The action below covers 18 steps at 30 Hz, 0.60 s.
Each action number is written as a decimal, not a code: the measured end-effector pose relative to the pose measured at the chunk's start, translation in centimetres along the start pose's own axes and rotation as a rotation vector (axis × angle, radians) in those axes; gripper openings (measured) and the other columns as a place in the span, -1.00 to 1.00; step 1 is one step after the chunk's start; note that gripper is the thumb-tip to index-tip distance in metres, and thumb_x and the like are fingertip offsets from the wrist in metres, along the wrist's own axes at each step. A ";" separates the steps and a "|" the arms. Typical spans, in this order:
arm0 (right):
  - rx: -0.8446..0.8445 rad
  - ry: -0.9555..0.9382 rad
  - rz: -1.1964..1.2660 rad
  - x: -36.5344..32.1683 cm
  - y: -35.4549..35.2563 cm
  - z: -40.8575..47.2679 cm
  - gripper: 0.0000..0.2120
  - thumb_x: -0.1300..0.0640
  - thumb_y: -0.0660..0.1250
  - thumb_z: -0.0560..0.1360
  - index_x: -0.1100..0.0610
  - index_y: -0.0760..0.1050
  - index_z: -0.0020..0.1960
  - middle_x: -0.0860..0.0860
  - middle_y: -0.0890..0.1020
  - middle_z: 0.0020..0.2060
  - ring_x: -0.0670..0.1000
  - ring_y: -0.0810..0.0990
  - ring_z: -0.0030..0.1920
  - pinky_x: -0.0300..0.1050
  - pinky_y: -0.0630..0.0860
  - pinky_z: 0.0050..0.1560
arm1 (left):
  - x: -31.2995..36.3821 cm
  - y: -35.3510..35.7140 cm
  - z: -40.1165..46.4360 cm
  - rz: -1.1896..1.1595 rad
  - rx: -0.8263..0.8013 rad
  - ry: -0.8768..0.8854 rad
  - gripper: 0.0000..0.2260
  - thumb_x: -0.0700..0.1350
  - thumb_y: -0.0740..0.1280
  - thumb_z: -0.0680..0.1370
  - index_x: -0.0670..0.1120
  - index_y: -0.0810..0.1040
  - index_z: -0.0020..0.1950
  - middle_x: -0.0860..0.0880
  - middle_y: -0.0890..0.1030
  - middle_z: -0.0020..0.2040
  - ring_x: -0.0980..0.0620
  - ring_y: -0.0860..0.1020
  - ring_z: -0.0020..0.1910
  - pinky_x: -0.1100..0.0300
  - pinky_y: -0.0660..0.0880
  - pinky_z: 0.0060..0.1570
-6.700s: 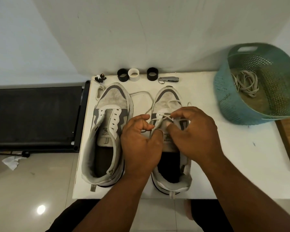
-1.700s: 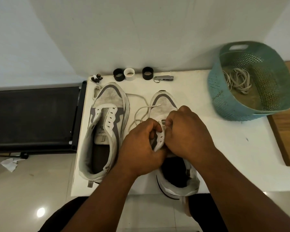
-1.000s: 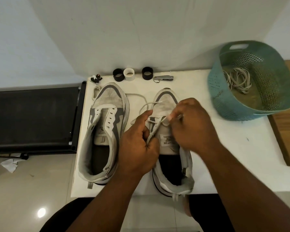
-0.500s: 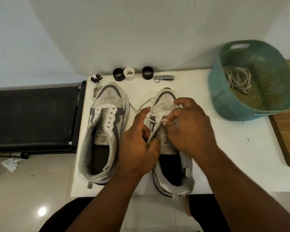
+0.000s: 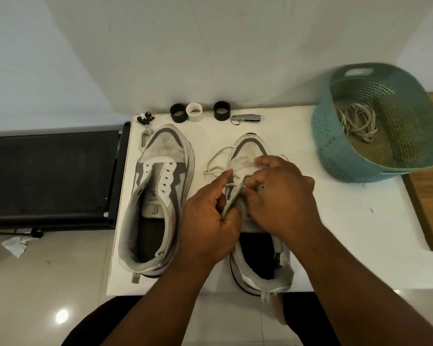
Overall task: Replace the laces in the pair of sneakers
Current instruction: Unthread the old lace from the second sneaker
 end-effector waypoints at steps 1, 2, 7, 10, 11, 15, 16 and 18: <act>0.060 -0.009 0.050 0.4 -0.3 0.2 -0.96 -0.01 0.44 0.49 -0.13 0.68 -0.10 -0.22 0.48 0.36 -0.11 0.43 0.34 0.00 0.27 0.26 | -0.1 0.0 0.0 0.013 0.002 0.004 -0.40 -0.07 0.24 0.40 0.01 0.53 0.47 0.15 0.45 -0.35 0.11 0.46 -0.35 0.29 0.46 -0.26; 0.138 0.002 0.122 1.1 -0.7 0.4 -0.95 0.03 0.46 0.49 -0.12 0.67 -0.14 -0.21 0.55 0.28 -0.13 0.50 0.26 -0.04 0.32 0.25 | -0.1 0.1 0.0 0.025 0.005 0.006 -0.40 -0.09 0.26 0.41 0.00 0.53 0.48 0.17 0.46 -0.34 0.13 0.47 -0.34 0.33 0.44 -0.24; 0.381 0.202 0.311 5.2 -2.9 1.3 -0.88 0.05 0.44 0.53 0.04 0.68 0.04 -0.03 0.68 0.12 0.00 0.63 0.16 -0.24 0.37 0.17 | 0.2 0.0 -0.1 0.016 0.013 -0.011 -0.36 -0.03 0.23 0.42 -0.02 0.46 0.54 0.14 0.44 -0.35 0.11 0.45 -0.34 0.37 0.40 -0.24; 0.301 0.045 0.230 3.3 -2.3 0.9 -0.63 0.02 0.45 0.51 -0.04 0.58 0.32 -0.04 0.51 0.37 -0.01 0.46 0.37 -0.08 0.36 0.36 | 0.2 0.0 -0.1 0.030 -0.006 -0.009 -0.32 -0.05 0.23 0.42 -0.02 0.38 0.58 0.06 0.44 -0.36 0.05 0.46 -0.34 0.29 0.45 -0.24; 0.224 0.003 0.203 2.4 -1.6 0.7 -0.62 -0.01 0.46 0.49 -0.11 0.58 0.31 -0.07 0.44 0.42 -0.03 0.40 0.41 -0.01 0.35 0.39 | 0.2 0.0 0.0 0.035 -0.009 -0.015 -0.32 -0.09 0.24 0.42 -0.02 0.38 0.59 0.05 0.45 -0.36 0.05 0.46 -0.34 0.26 0.45 -0.25; 0.139 -0.004 0.194 1.8 -0.1 0.7 -0.96 0.00 0.44 0.49 -0.10 0.67 -0.07 -0.14 0.54 0.27 -0.10 0.52 0.25 0.05 0.48 0.31 | 0.2 -0.1 0.0 0.006 -0.017 -0.026 -0.32 -0.07 0.24 0.41 0.01 0.39 0.58 0.02 0.46 -0.37 -0.01 0.48 -0.36 0.16 0.50 -0.28; 0.189 0.000 0.211 2.2 -0.5 0.9 -0.94 0.06 0.44 0.49 -0.09 0.64 -0.15 -0.15 0.57 0.17 -0.11 0.55 0.16 -0.03 0.50 0.25 | 0.2 -0.1 0.0 0.002 -0.020 -0.026 -0.32 -0.06 0.24 0.41 0.02 0.39 0.57 0.01 0.46 -0.37 -0.01 0.48 -0.36 0.16 0.50 -0.28; 0.228 -0.006 0.244 3.0 -1.2 1.2 -0.84 0.14 0.44 0.50 -0.12 0.58 -0.16 -0.14 0.56 0.09 -0.12 0.55 0.11 -0.34 0.42 0.16 | 0.3 -0.1 0.0 0.005 -0.019 -0.024 -0.33 -0.06 0.24 0.41 0.03 0.41 0.56 0.01 0.46 -0.37 -0.01 0.48 -0.36 0.16 0.51 -0.27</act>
Point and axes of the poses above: each hand's wrist, its own z-axis towards the middle knuckle, its own y-axis out of the palm, x = y × z, the point moved 4 cm from there along z, towards the middle knuckle
